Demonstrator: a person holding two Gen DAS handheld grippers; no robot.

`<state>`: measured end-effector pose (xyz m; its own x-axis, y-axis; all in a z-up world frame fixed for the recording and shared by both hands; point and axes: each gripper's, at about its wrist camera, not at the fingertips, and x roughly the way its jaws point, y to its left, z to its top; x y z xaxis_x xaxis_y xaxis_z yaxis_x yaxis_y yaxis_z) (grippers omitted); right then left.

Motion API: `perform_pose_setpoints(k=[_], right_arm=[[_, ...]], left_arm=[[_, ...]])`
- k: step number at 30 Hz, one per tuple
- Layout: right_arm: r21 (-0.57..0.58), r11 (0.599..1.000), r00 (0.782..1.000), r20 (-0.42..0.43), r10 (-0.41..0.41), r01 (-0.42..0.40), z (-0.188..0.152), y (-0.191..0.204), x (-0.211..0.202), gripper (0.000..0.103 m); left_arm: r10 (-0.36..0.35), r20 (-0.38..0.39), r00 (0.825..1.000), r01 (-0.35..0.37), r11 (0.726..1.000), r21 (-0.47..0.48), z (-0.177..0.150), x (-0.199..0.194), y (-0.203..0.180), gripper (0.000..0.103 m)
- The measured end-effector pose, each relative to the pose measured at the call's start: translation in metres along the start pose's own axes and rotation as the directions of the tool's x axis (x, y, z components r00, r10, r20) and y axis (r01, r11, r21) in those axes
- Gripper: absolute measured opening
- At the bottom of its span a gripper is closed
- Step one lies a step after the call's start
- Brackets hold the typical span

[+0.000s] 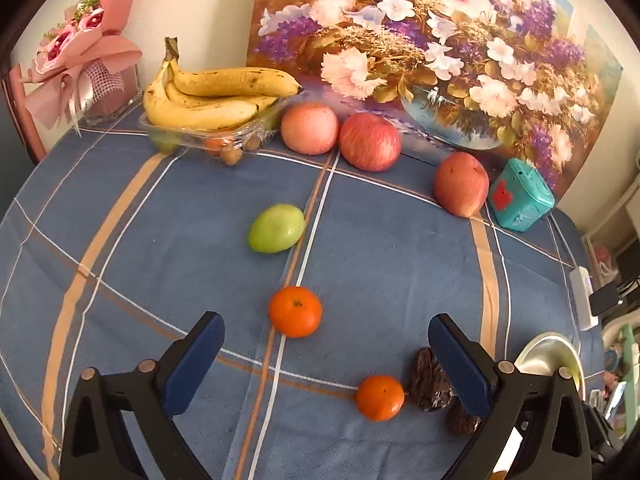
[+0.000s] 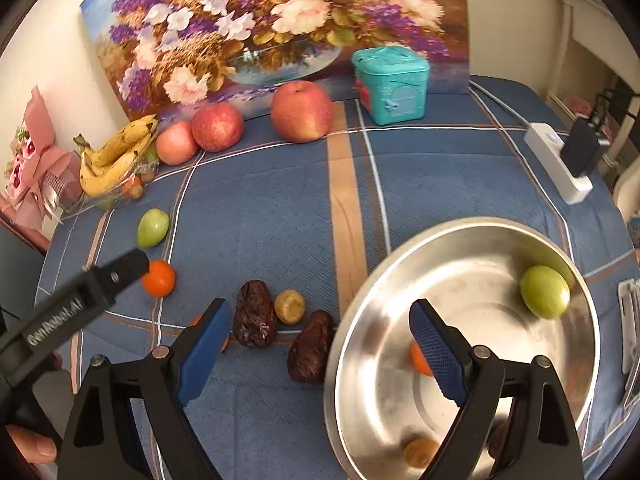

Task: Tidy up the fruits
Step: 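Withdraw both tools from the bowl toward the remaining fruits, then grasp a tangerine with the left tool while the right tool grasps a small brown kiwi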

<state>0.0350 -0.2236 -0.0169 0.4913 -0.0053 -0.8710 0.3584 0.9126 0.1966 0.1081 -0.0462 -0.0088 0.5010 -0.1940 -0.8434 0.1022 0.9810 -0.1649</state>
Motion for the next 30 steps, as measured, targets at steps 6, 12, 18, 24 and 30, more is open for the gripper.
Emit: perform_pose_setpoints(k=[6, 12, 18, 24, 30], right_arm=[[-0.029, 0.999, 1.0, -0.008, 0.026, -0.026, 0.012, 0.009, 0.013, 0.073], [-0.018, 0.997, 0.996, -0.057, 0.068, -0.069, 0.012, 0.01, 0.033, 0.055], [0.003, 0.996, 0.991, -0.104, 0.084, -0.085, 0.008, 0.008, 0.047, 0.053], [-0.04, 0.998, 0.992, -0.116, 0.051, -0.056, 0.007, 0.016, 0.053, 0.042], [-0.029, 0.998, 0.991, -0.12, 0.058, -0.062, 0.006, 0.014, 0.057, 0.037]], left_arm=[[-0.085, -0.045, 0.995, 0.084, 0.996, -0.033, 0.01, 0.011, 0.004, 0.103], [-0.132, -0.168, 0.977, 0.108, 0.983, -0.146, -0.001, 0.034, 0.017, 0.101], [-0.161, -0.256, 0.953, 0.116, 0.977, -0.181, -0.012, 0.049, 0.019, 0.093], [-0.173, -0.315, 0.933, 0.124, 0.978, -0.17, -0.024, 0.055, 0.01, 0.081], [-0.222, -0.354, 0.908, 0.166, 0.969, -0.182, -0.033, 0.057, 0.002, 0.056]])
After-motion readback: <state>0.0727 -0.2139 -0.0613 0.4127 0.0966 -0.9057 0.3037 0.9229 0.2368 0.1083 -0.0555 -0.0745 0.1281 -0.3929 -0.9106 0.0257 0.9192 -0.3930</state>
